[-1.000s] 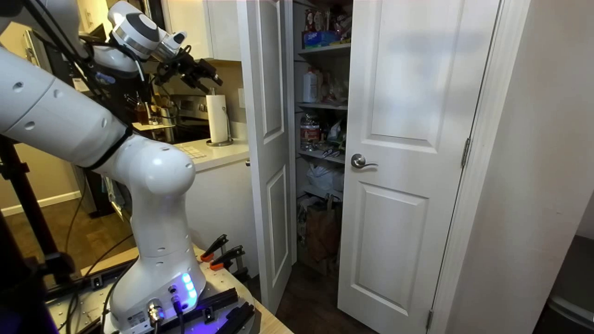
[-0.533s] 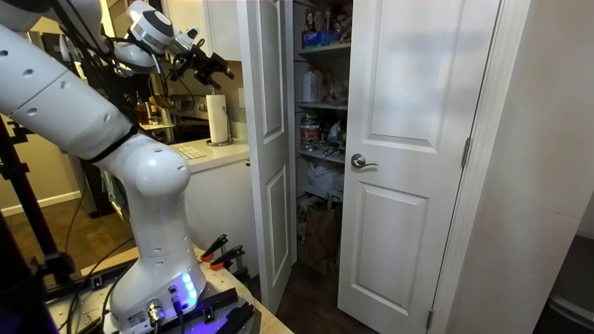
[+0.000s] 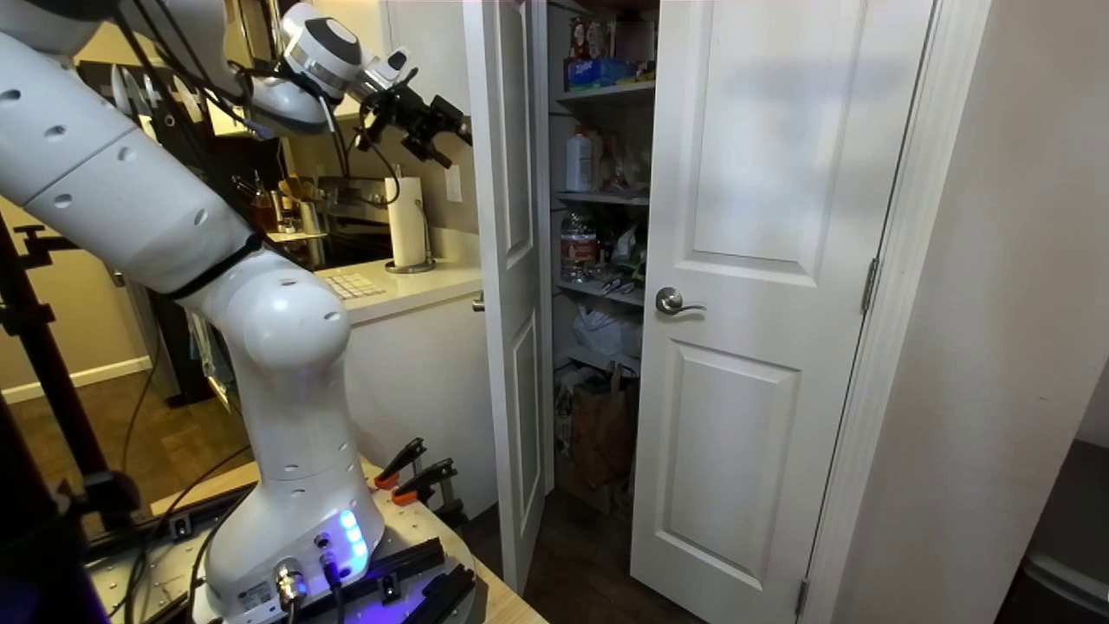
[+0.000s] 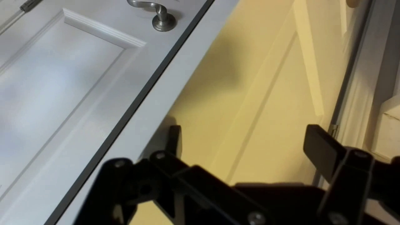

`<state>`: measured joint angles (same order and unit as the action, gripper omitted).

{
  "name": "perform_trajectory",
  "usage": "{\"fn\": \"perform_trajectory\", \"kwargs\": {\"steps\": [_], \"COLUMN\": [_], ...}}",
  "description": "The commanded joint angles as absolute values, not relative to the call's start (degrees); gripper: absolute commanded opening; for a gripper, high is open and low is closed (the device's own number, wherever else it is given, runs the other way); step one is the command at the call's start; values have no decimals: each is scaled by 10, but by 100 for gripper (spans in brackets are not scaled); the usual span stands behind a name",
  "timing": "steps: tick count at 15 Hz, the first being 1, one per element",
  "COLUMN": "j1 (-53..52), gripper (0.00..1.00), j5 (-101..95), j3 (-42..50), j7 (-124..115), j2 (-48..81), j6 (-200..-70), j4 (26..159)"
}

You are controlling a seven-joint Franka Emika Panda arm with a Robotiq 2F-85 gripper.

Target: Close the door

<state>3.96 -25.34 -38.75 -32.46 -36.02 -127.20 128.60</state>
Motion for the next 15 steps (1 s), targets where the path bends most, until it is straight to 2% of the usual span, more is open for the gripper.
{"fn": "perform_trajectory", "kwargs": {"steps": [1, 6, 15], "j1": [40, 42, 47], "gripper": [100, 100, 100], "j5": [-285, -313, -365], "j3": [-345, -297, -319], "j7": [-308, -315, -409], "j2": [-358, -338, -264], "j6": [-1275, -1285, -1200], "j4": [1300, 1306, 1221]}}
